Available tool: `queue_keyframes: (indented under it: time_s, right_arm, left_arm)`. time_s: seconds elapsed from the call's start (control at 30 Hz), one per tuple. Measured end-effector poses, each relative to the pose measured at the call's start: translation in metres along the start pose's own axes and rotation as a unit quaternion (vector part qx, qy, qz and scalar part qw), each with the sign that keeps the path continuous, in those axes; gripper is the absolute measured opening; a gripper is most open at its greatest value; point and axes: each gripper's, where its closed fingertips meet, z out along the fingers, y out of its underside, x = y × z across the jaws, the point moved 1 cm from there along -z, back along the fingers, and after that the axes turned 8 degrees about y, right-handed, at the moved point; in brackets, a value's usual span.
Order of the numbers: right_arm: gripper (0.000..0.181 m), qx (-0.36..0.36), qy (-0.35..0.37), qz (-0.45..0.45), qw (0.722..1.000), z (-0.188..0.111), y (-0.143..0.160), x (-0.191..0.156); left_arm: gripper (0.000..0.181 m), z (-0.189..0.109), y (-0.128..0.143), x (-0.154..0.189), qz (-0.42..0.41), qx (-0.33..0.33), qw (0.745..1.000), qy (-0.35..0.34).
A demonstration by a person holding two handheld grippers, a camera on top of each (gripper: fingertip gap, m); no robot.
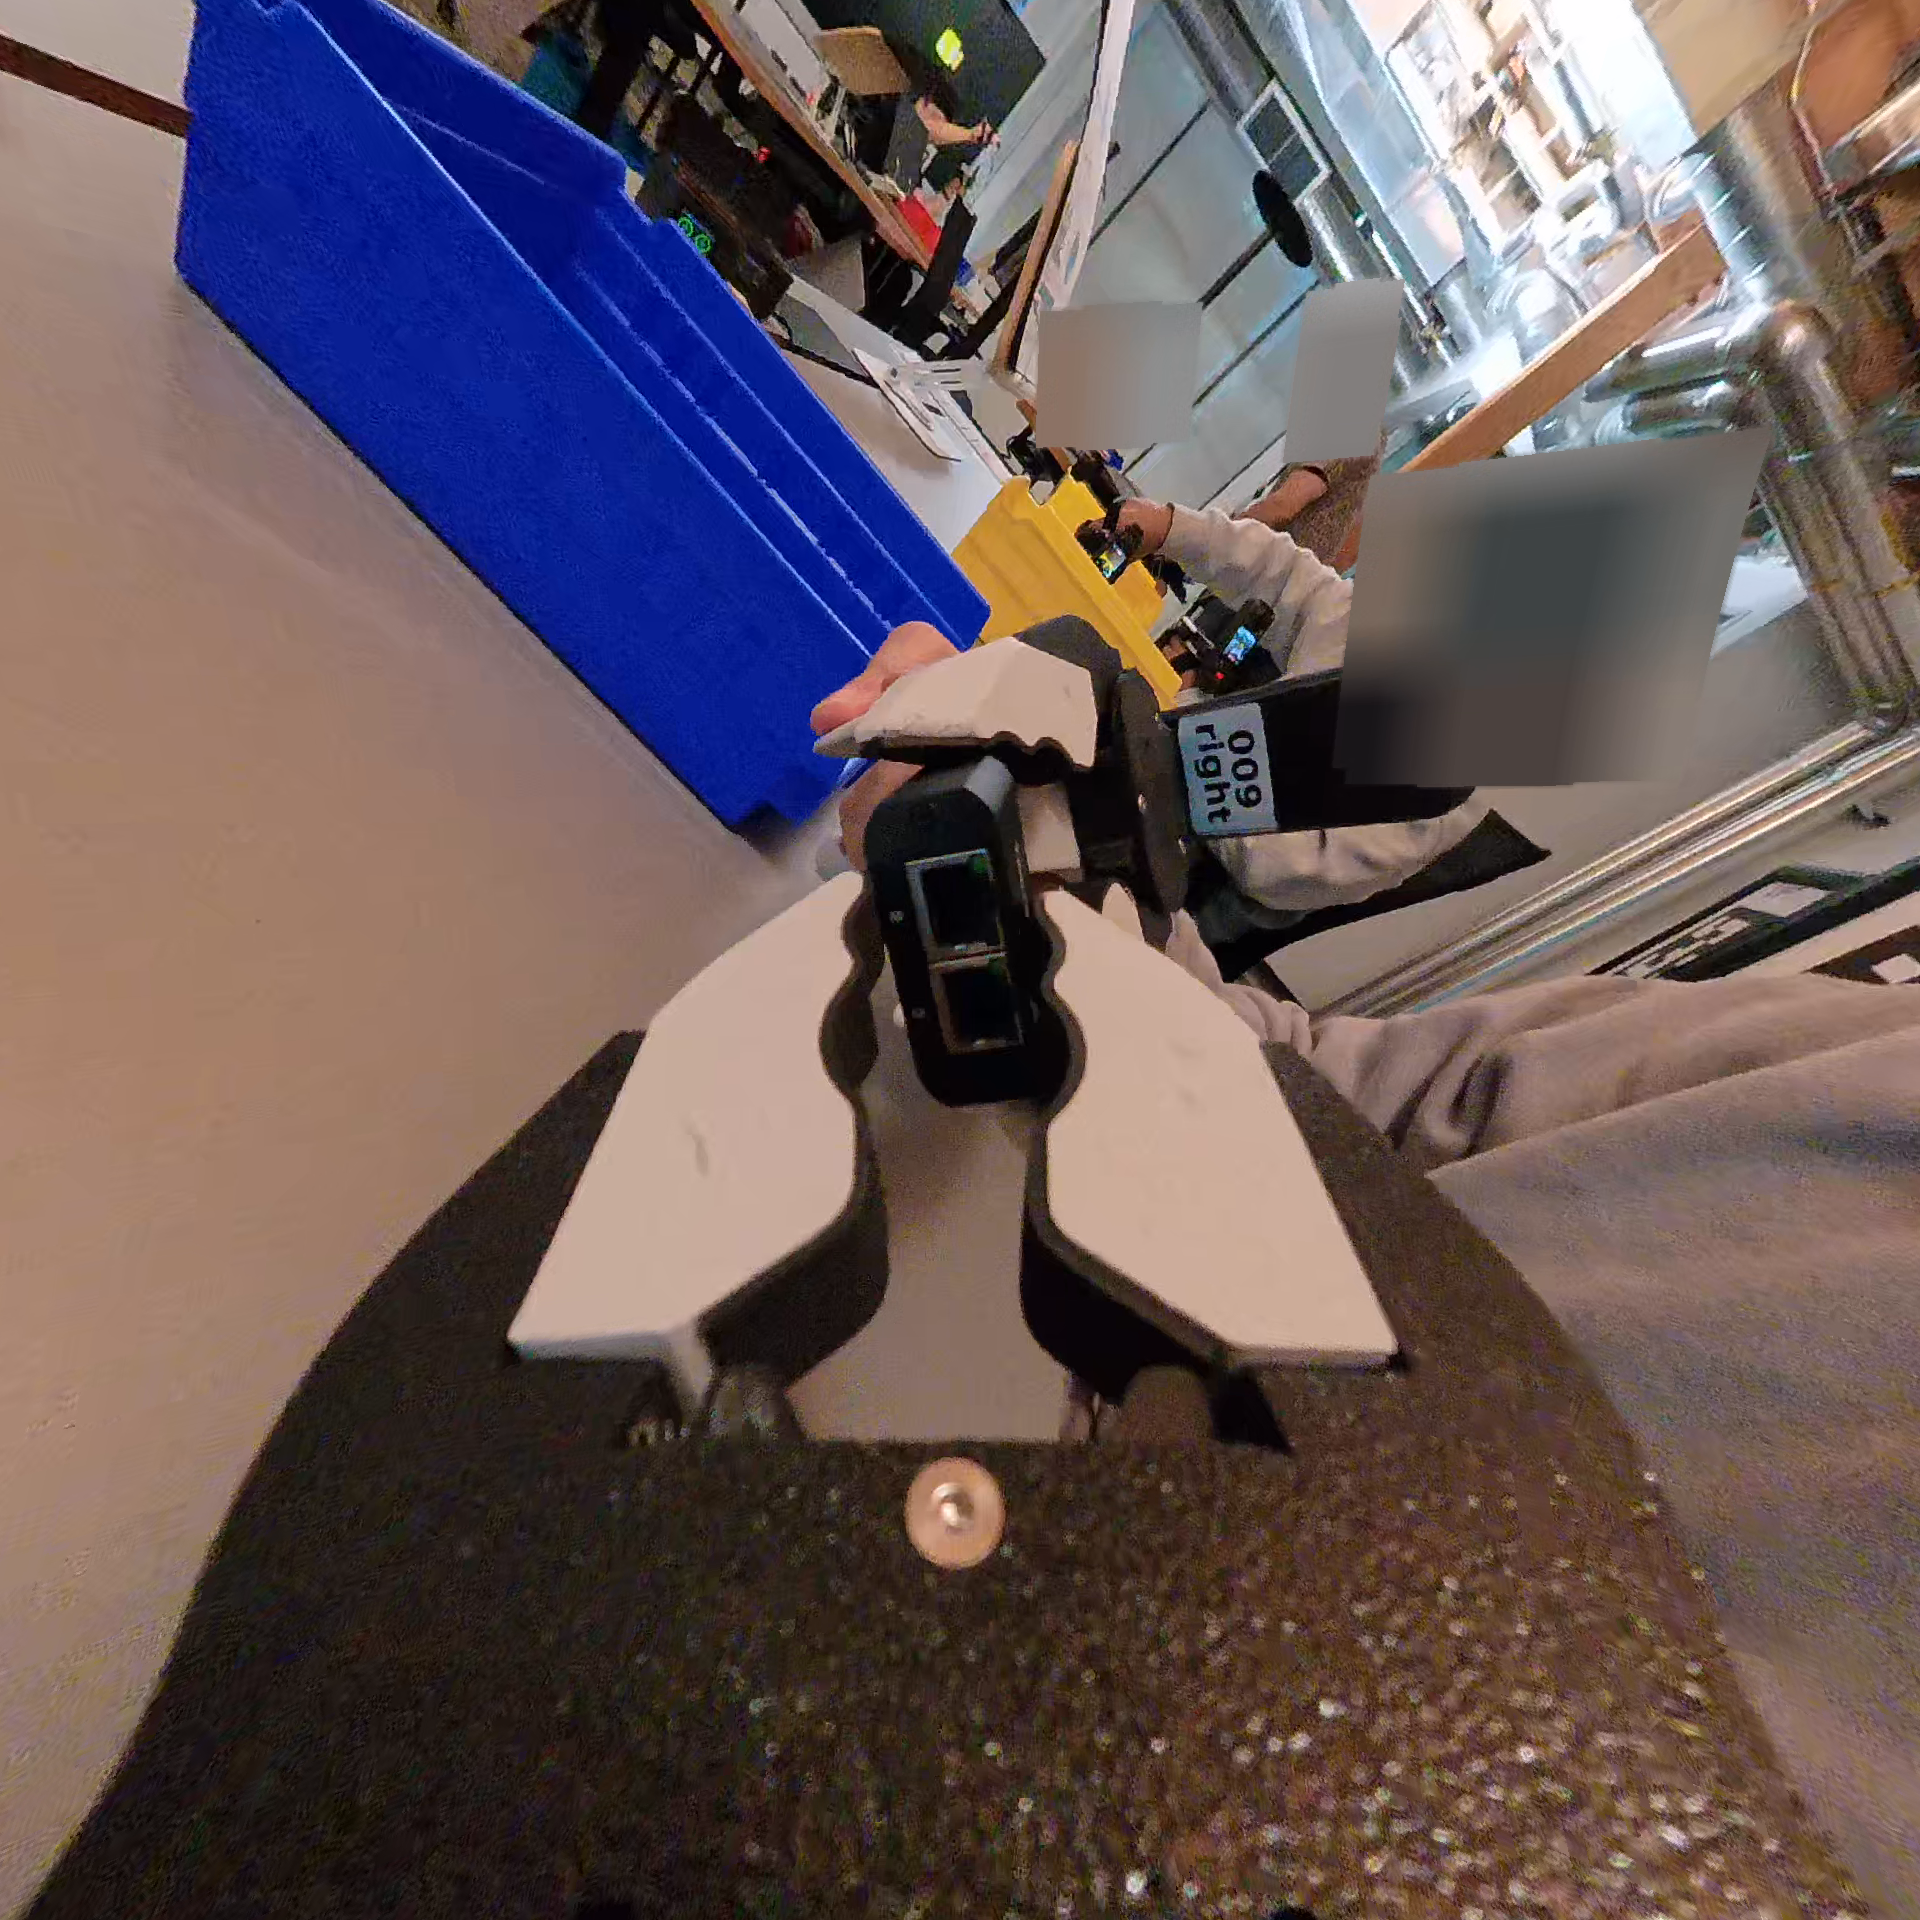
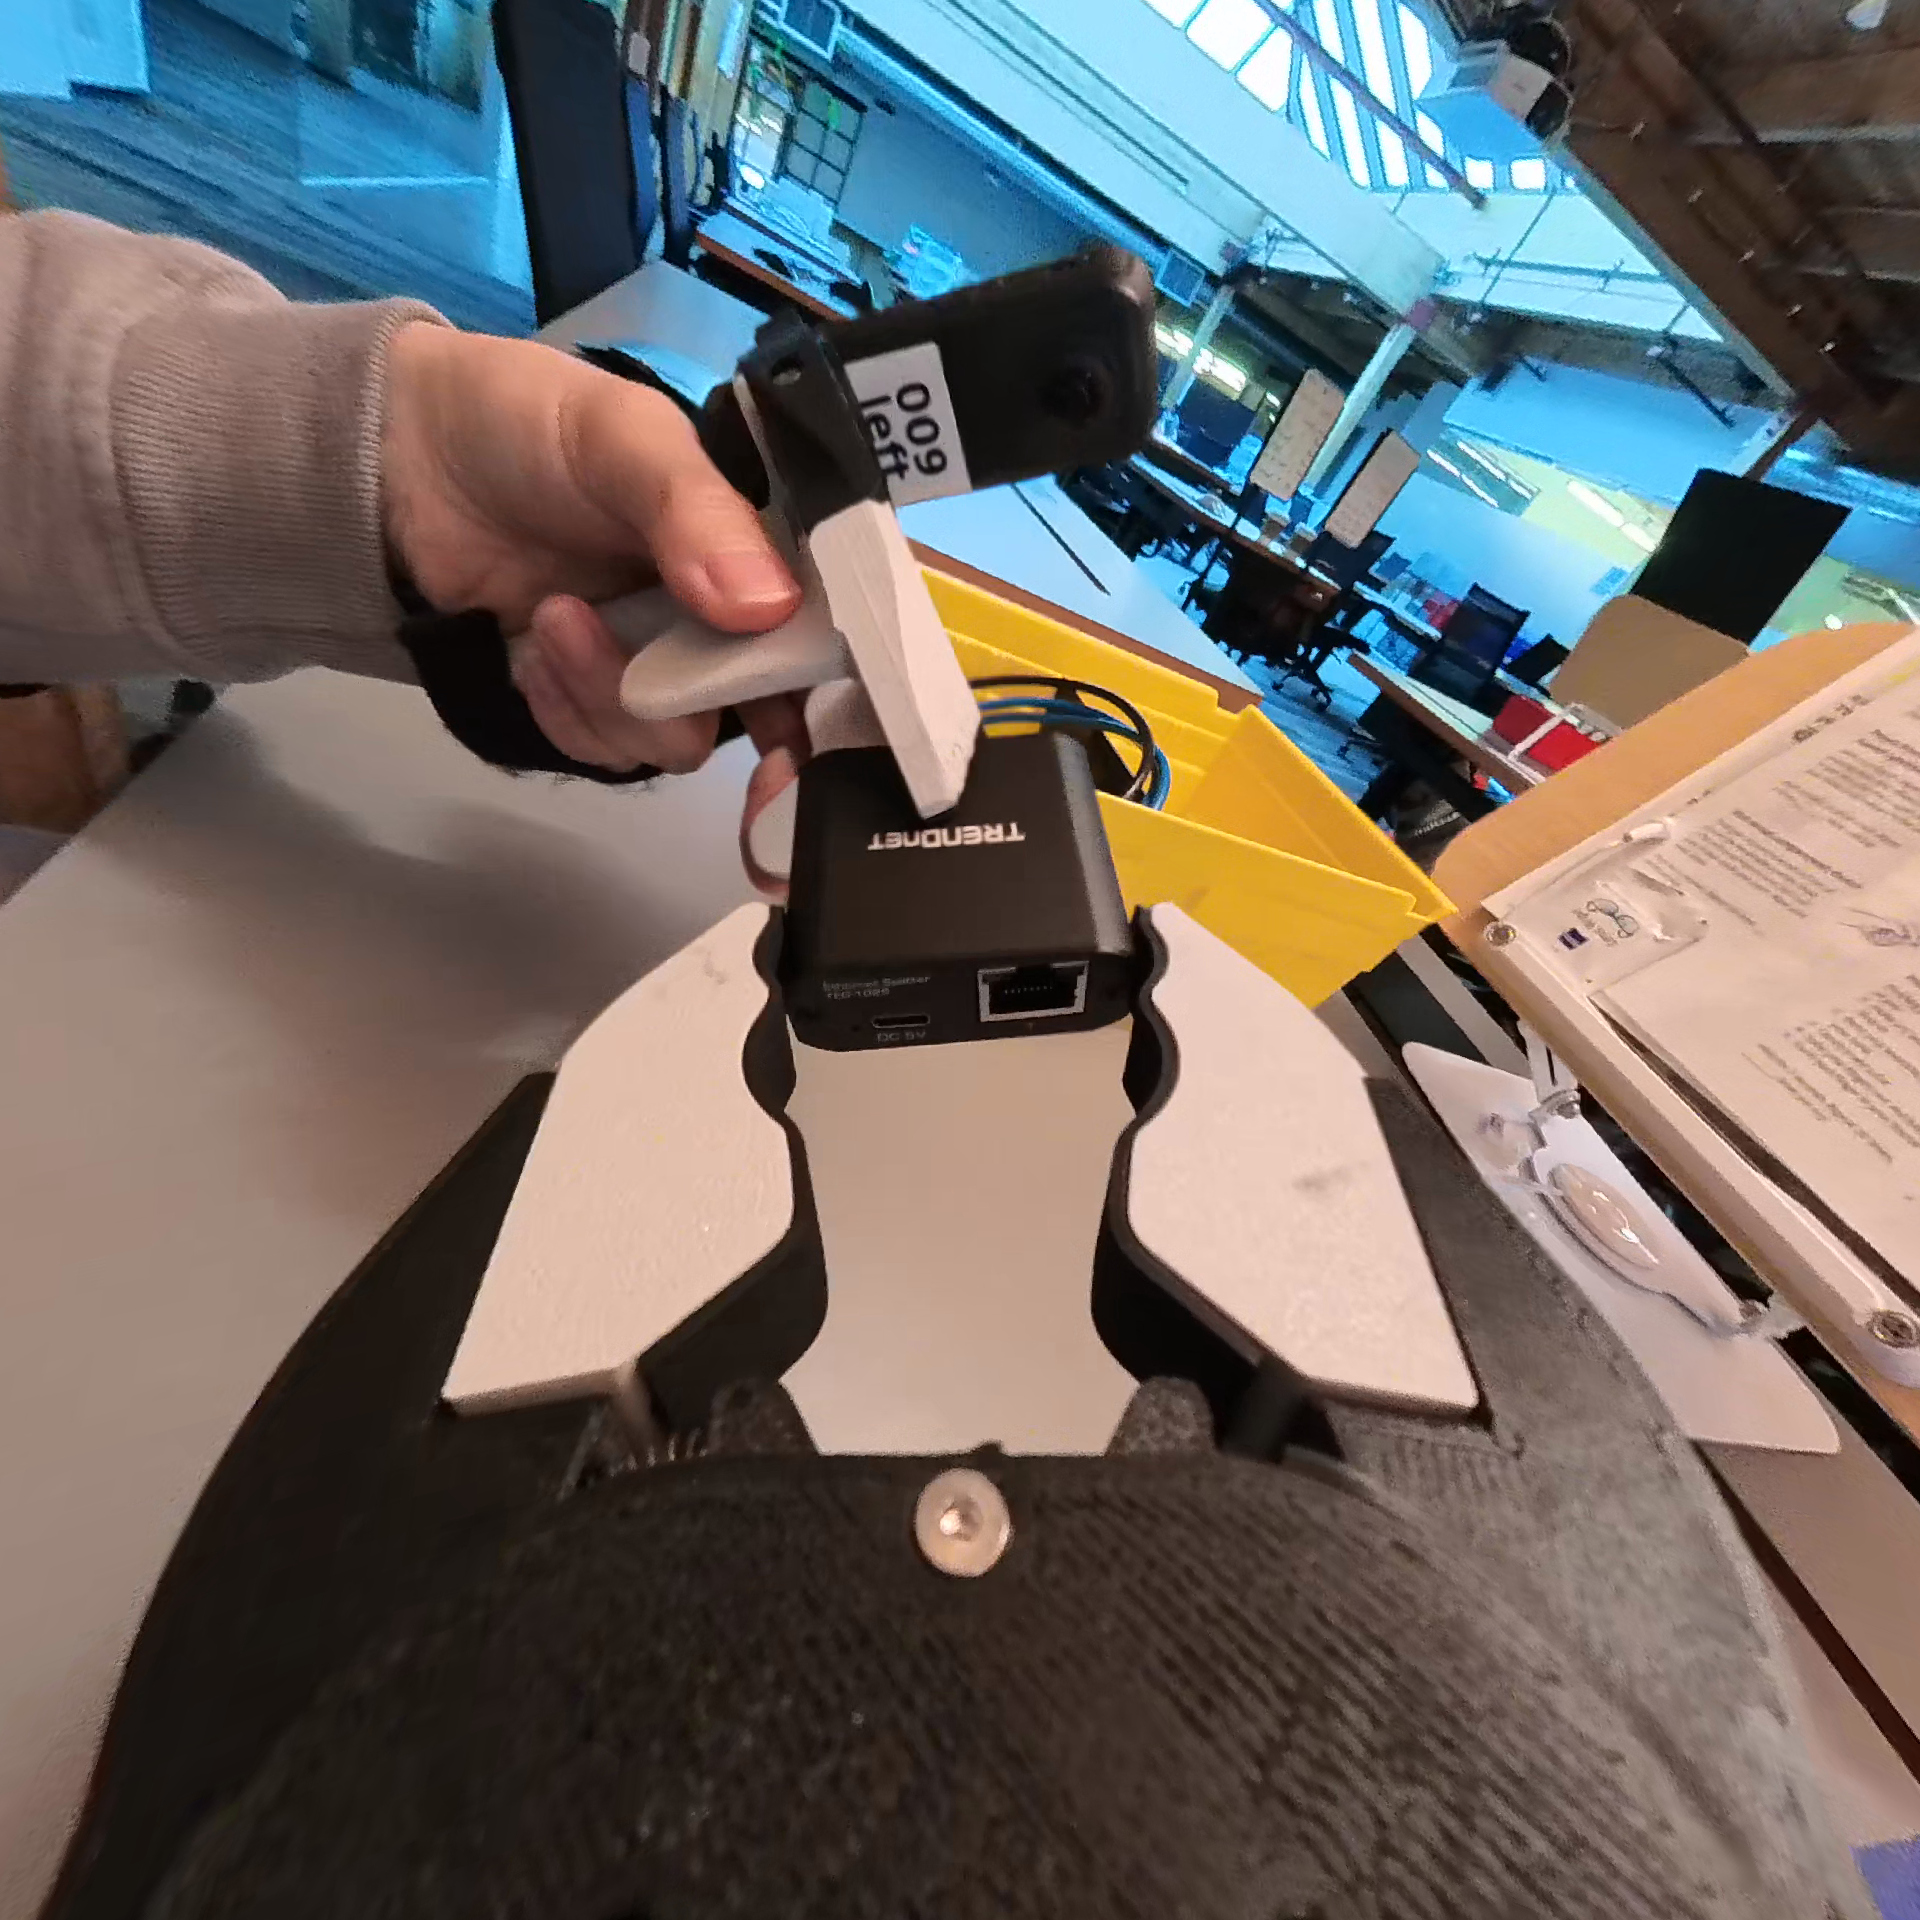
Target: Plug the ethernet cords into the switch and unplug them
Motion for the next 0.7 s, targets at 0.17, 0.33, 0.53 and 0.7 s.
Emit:
queue_keyframes:
  time_s: [0.17,0.33,0.53,0.7]
  right_arm:
    - [0.062,0.018,0.001,0.008,1.000,0.001,-0.004,-0.002]
    - [0.062,0.013,0.041,-0.001,0.999,0.004,-0.001,0.006]
    - [0.062,0.003,0.059,-0.016,0.998,0.006,0.001,0.008]
    - [0.062,0.008,0.059,-0.019,0.998,0.005,0.001,0.009]
  left_arm:
    - [0.023,0.005,0.000,0.000,-0.013,0.015,1.000,0.004]
    - [0.023,0.003,-0.007,-0.005,-0.019,0.048,0.999,-0.014]
    - [0.023,0.003,-0.010,-0.006,-0.060,0.085,0.995,0.009]
    - [0.023,0.005,-0.012,-0.005,-0.060,0.097,0.993,0.010]
